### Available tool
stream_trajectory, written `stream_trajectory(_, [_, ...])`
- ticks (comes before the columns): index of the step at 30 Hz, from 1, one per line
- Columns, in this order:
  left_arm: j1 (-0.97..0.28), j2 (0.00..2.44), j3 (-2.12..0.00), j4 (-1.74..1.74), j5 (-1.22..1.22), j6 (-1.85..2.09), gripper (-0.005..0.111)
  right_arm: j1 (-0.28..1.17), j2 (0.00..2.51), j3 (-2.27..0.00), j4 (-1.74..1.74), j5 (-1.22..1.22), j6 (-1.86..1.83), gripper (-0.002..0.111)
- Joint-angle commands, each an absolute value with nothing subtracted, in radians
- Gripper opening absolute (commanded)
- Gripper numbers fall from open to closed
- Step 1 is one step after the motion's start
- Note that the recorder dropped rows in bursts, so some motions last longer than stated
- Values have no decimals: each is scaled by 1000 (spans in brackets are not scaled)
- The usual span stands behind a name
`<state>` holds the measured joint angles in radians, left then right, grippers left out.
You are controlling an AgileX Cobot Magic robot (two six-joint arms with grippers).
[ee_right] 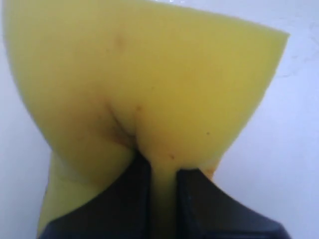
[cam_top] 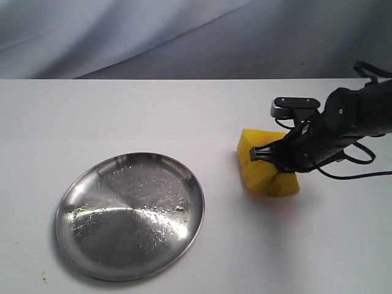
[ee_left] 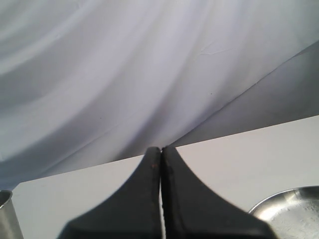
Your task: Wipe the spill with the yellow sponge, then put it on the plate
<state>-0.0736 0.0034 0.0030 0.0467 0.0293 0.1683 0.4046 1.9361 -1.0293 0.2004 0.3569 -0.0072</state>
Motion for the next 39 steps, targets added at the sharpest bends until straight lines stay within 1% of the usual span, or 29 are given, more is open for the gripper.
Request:
stream_trajectory(1, [-69,0,0,42,22,159,0,370,1898,-977,106,449,9,0])
stream_trajectory(7, [-69,0,0,42,22,159,0,433,1813,-892,110,451,31,0])
stream_trajectory(14, [-69,0,0,42,22,159,0,623,1807,-887,132,428,67,0])
stream_trajectory(17, [-69,0,0,42,22,159,0,667,1827,-933,132,412,85,0])
stream_trajectory(24, [-69,0,0,42,22,159,0,648,1953,-1134,62,501,139,0])
stream_trajectory(29, [-69,0,0,42,22,159,0,620,2042,-1289,-157,646,265,0])
stream_trajectory(34, [-69,0,0,42,22,159,0,549,2041,-1316,-259,660,329,0])
stream_trajectory(39, [-69,0,0,42,22,159,0,450,2041,-1309,-265,761,299,0])
